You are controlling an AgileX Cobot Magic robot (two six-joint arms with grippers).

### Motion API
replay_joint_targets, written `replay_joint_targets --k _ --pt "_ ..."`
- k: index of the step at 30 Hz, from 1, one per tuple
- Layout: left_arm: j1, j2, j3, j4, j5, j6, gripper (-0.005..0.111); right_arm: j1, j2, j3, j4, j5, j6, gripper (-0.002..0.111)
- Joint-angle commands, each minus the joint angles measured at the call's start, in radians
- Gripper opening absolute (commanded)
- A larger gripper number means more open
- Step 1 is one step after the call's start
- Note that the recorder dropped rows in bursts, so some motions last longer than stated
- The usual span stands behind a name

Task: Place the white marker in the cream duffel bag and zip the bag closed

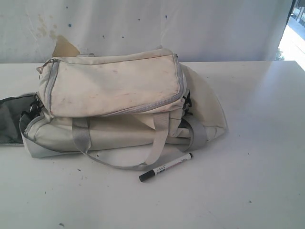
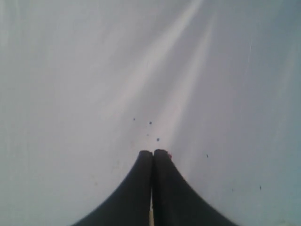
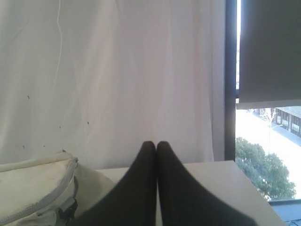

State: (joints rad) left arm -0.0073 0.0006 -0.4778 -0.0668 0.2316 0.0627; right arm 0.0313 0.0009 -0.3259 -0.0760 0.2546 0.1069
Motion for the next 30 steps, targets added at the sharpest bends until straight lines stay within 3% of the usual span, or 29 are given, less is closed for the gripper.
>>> replay_joint_targets --k 1,11,25,30 --pt "-0.005 -0.001 -0.011 0.004 -0.073 0.004 0.000 -0.003 -0.001 -0.004 0.001 0.070 0.014 0.000" --pt "-0.005 0.017 -0.013 0.004 -0.102 -0.025 0.000 -0.003 0.118 -0.051 0.023 0.103 0.036 0.000" --pt "-0.005 0.390 -0.013 0.000 -0.168 -0.042 0.000 -0.003 0.566 -0.186 0.036 -0.020 0.029 0.000" --pt "-0.005 0.513 -0.013 0.007 -0.216 -0.042 0.020 0.009 0.683 -0.238 0.043 -0.020 0.029 0.001"
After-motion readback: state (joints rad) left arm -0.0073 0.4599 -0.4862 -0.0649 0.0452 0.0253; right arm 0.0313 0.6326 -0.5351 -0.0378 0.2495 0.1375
